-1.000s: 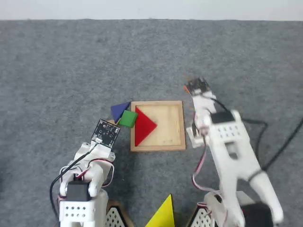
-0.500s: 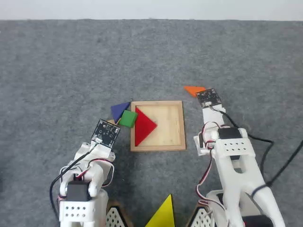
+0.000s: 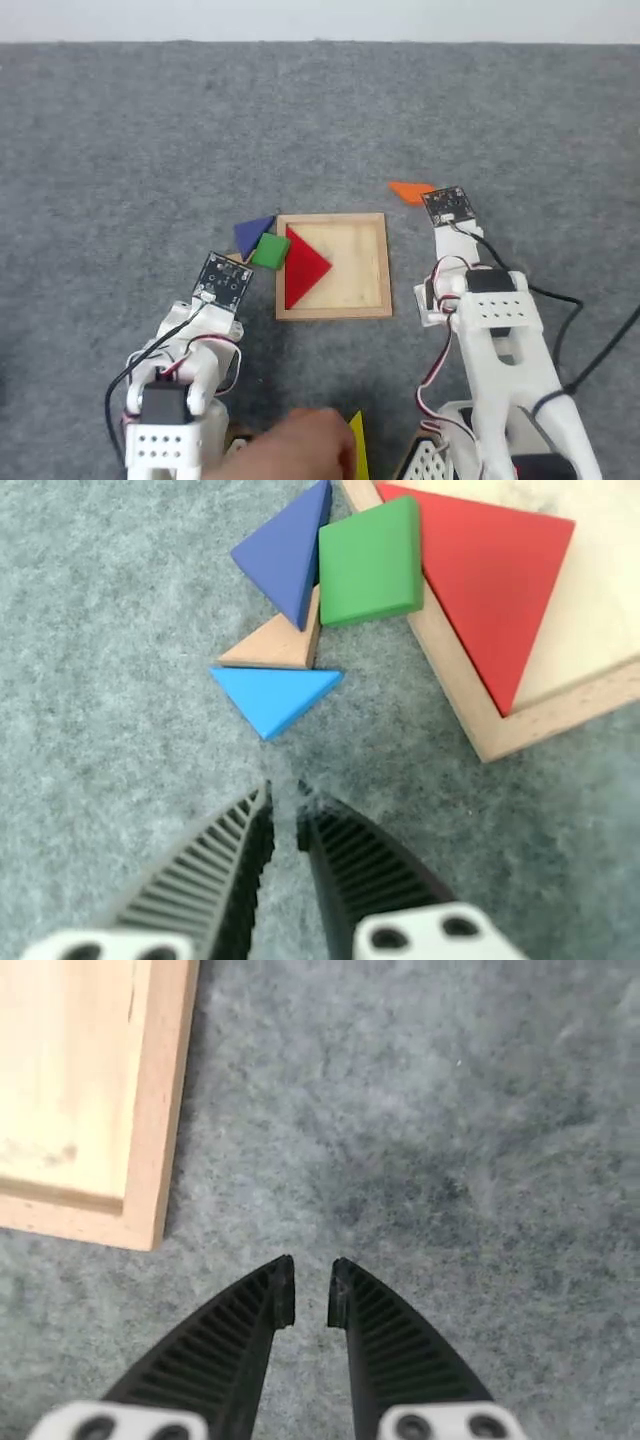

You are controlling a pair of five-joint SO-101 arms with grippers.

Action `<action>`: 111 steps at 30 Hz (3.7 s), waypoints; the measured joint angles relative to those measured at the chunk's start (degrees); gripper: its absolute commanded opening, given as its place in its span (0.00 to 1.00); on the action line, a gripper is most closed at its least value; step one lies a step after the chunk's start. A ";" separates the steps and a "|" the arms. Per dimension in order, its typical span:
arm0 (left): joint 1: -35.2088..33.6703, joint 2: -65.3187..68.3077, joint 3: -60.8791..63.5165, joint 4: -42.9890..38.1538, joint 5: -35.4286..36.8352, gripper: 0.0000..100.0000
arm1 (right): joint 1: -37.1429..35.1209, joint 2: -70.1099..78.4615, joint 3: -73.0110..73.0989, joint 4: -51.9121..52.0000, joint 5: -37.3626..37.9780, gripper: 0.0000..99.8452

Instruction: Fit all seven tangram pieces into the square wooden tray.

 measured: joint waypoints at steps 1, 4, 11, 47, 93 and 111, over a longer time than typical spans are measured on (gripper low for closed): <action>1.14 0.00 0.00 0.00 0.00 0.04 | 0.00 0.00 0.00 -0.09 -0.09 0.07; 5.10 0.00 0.00 0.00 0.00 0.04 | -0.09 0.00 0.00 -0.09 -0.09 0.07; 5.98 0.00 0.00 0.00 0.00 0.04 | -0.09 0.00 0.00 -0.09 -0.09 0.07; 6.33 0.00 0.00 0.00 0.00 0.04 | -15.30 1.14 0.00 -0.88 -10.46 0.33; 6.42 0.00 0.00 0.00 0.00 0.04 | -9.85 9.49 -1.23 6.95 1.58 0.33; 6.42 0.00 0.00 0.00 0.00 0.04 | 3.60 19.08 -10.37 0.26 2.11 0.33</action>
